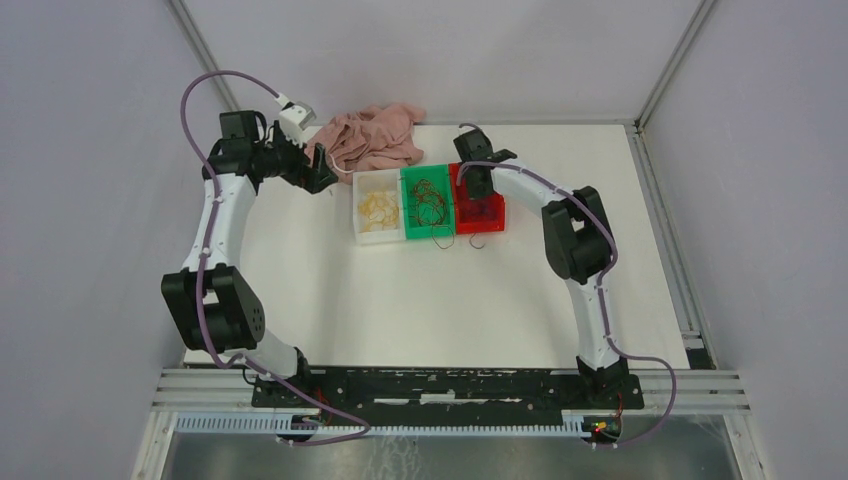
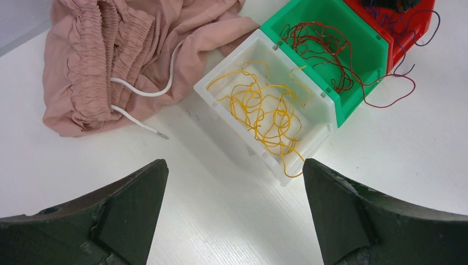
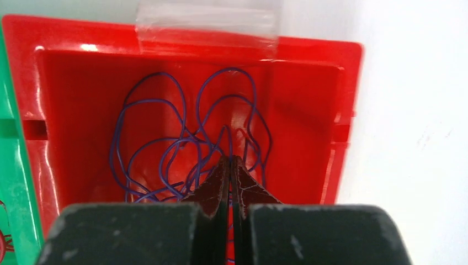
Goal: Untangle the cables
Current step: Place the cable in the bin, then reset both arms
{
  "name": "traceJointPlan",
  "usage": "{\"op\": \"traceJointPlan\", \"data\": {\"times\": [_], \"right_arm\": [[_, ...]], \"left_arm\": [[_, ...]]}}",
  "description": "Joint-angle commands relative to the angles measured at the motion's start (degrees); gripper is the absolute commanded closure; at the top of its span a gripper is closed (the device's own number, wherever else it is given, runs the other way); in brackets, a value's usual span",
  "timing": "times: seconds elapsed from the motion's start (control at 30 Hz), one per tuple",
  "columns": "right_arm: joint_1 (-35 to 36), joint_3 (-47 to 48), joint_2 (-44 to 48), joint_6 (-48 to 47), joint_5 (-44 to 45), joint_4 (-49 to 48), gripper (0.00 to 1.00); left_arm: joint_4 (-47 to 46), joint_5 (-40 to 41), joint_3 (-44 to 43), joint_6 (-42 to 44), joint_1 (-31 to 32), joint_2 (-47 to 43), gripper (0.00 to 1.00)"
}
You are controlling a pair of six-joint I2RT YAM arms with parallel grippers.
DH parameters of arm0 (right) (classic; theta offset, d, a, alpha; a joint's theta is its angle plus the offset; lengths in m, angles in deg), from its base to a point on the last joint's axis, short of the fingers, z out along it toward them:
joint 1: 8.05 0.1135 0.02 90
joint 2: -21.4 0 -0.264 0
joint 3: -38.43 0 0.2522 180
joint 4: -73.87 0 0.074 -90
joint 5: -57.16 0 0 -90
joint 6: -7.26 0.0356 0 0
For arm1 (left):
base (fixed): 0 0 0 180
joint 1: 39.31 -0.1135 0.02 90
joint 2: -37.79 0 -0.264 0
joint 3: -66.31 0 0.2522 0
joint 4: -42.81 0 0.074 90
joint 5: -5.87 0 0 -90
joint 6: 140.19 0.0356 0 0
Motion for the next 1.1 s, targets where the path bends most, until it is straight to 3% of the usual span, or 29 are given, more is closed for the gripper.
{"op": "traceJointPlan", "data": {"times": [0.0, 0.4, 0.57, 0.67, 0.77, 0.83, 0.93, 1.07], "right_arm": [[0.72, 2.01, -0.54, 0.76, -0.42, -1.01, 0.98], [0.58, -3.8, 17.75, -0.46, 4.01, -2.0, 0.4], [0.31, -7.31, 25.03, -0.46, 4.69, -1.57, 0.01], [-1.02, -13.15, 31.45, 1.5, 5.63, -2.55, 0.0], [-5.1, -25.6, 41.17, 5.8, 8.14, -8.97, 0.0], [-8.96, -36.03, 48.34, 8.13, 11.87, -16.75, 0.0], [-12.81, -50.56, 57.35, 7.71, 22.61, -26.91, 0.0], [-17.5, -65.53, 61.22, 4.52, 29.84, -39.64, 0.0]], "left_arm": [[-3.54, 0.28, 1.02, -2.23, -0.34, -1.2, 0.01], [-1.92, 1.17, 0.98, -0.18, -0.38, -2.24, 0.01], [-2.03, 2.22, 1.14, -2.55, -0.54, -2.93, 0.01], [-2.73, 3.06, 2.25, -4.31, -1.0, -3.46, 0.01], [-7.08, 4.64, 6.45, -7.3, -2.31, -5.11, 0.01], [-13.8, 6.76, 11.51, -9.84, -3.17, -7.03, 0.01], [-28.78, 16.37, 23.35, -16.88, -3.82, -10.95, 0.01], [-39.77, 17.51, 33.11, -18.65, -3.88, -11.33, 0.01]]}}
